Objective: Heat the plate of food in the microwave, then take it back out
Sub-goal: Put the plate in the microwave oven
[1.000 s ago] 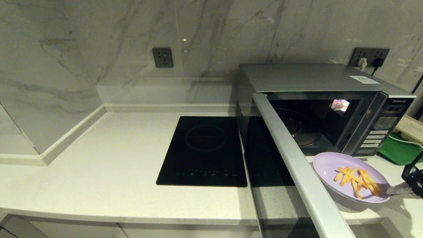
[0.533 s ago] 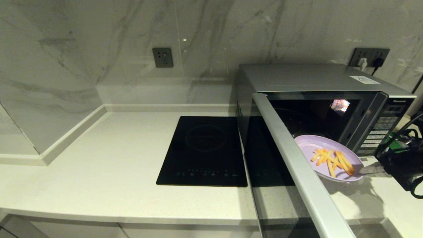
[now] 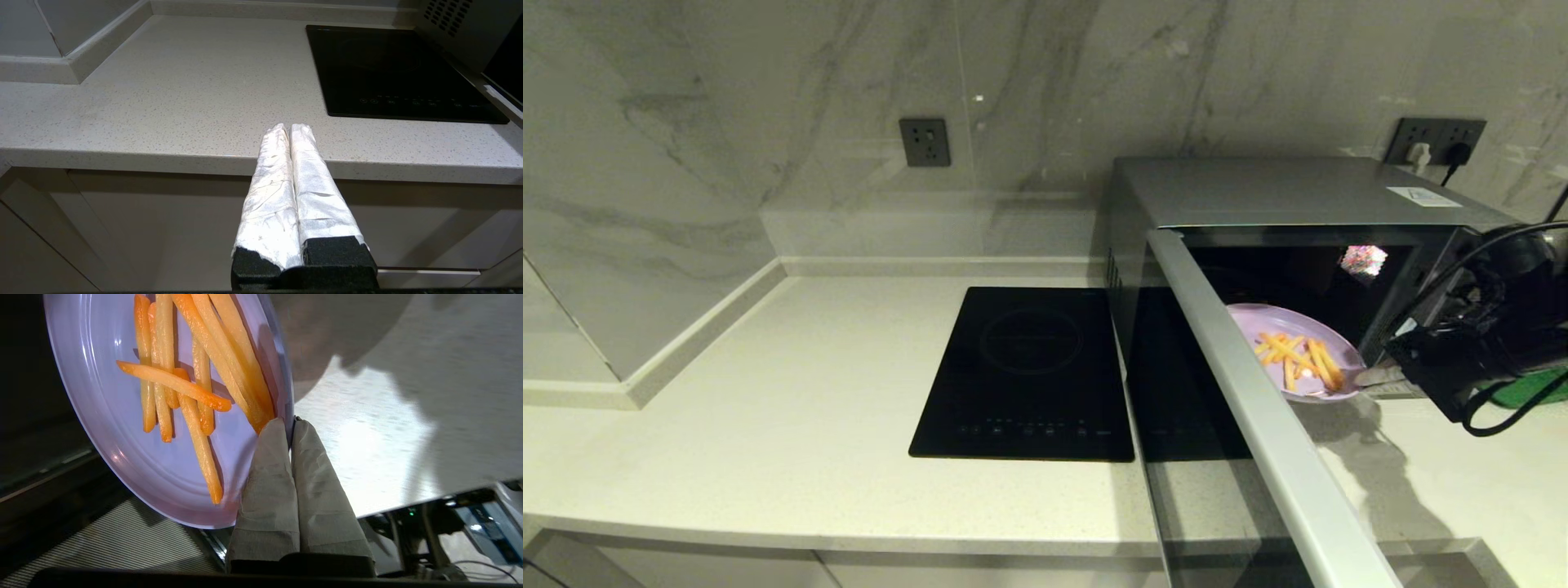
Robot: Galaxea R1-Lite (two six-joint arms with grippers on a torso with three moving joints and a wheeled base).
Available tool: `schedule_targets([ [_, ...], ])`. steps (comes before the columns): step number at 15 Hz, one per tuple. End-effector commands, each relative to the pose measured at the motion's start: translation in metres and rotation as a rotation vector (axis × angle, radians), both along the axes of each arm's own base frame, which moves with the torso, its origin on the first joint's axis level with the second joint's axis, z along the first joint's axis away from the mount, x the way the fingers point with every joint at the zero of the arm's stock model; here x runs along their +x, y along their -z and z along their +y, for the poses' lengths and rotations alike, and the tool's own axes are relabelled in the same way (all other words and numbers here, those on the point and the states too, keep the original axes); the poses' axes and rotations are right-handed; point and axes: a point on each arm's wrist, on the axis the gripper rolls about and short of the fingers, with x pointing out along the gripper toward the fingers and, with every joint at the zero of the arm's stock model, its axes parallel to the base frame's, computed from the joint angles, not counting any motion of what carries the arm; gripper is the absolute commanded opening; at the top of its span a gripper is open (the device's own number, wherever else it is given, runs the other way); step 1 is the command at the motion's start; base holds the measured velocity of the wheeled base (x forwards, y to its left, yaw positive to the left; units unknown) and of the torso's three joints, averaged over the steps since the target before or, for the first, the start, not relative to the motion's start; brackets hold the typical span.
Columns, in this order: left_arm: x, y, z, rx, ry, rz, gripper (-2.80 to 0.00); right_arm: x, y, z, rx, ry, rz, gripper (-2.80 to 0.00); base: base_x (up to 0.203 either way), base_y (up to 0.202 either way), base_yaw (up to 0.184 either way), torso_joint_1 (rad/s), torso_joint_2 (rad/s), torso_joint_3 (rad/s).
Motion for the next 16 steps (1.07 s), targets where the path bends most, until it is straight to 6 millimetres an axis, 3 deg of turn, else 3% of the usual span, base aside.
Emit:
schedule_targets([
  [1, 0.000, 0.000, 0.000, -0.001, -0.001, 0.000, -2.80, 0.018, 0.002, 0.012, -0.004, 0.008, 0.002, -2.80, 0.000, 0.000, 0.000, 0.000, 0.00, 0.000],
  [10, 0.000, 0.000, 0.000, -0.001, -0.001, 0.000, -2.80, 0.064, 0.018, 0.023, 0.022, 0.065, 0.006, -2.80, 0.000, 0.000, 0.000, 0.000, 0.00, 0.000],
  [16, 0.000, 0.000, 0.000, -0.001, -0.001, 0.000, -2.80, 0.081, 0.027, 0.025, 0.024, 0.062, 0.000, -2.80, 0.000, 0.000, 0.000, 0.000, 0.00, 0.000],
])
